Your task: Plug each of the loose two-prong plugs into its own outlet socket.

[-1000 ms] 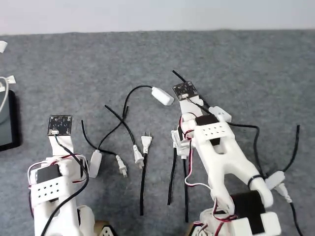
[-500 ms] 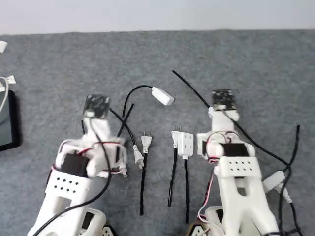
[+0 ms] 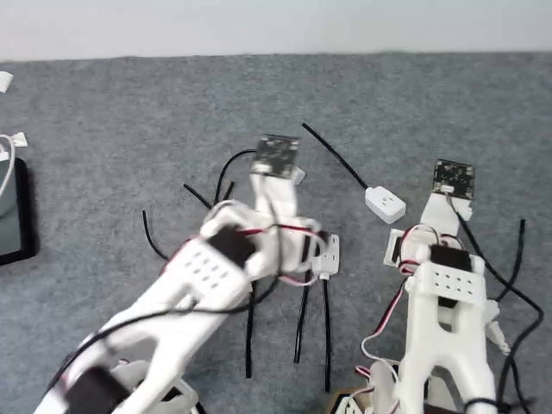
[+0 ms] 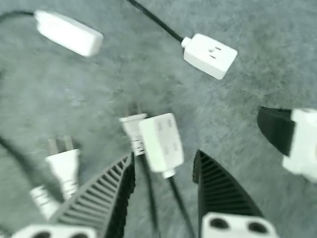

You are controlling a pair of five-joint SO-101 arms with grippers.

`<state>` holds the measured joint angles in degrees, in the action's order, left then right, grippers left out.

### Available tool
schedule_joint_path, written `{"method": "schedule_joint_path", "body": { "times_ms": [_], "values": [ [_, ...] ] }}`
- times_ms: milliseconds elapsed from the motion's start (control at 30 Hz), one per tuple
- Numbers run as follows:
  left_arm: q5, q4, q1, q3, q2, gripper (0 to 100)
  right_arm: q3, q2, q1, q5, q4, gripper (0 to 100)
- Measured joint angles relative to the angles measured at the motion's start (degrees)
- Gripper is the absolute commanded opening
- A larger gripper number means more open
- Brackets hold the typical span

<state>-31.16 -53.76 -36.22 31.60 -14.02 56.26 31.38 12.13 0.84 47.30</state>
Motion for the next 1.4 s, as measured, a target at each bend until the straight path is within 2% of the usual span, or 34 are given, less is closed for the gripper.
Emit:
{"method": "schedule_joint_path", "body": {
  "times_ms": [167, 400, 600, 1033, 1133, 1300, 1400],
  "values": [
    [-4.92, 1.93, -4.04, -6.77, 14.15, 18, -1.05, -1.23, 0.0, 0.09, 0.0, 4.1],
    [-9.58, 1.93, -4.04, -10.9, 26.2, 20, -1.32, -1.23, -0.09, 0.09, 0.0, 4.1],
    [-10.29, 3.43, -4.04, -10.99, 27.96, 27, -1.32, -1.23, -0.09, 0.09, 0.0, 4.1],
    [-10.29, 3.96, -4.04, -10.99, 28.84, 27, -1.32, -1.23, -0.09, 0.09, 0.0, 4.1],
    [-9.58, 3.87, -3.96, -11.34, 30.68, 21, -1.32, -1.23, -0.35, 0.09, 0.0, 4.1],
    [-4.22, 0.18, -3.96, -16.97, 34.2, 2, -1.32, -1.23, -0.35, 0.09, 0.0, 4.1],
    [-0.35, -1.32, -4.4, -21.36, 34.55, 1, -1.32, -1.23, -0.35, 0.09, 0.0, 4.1]
  ]
}}
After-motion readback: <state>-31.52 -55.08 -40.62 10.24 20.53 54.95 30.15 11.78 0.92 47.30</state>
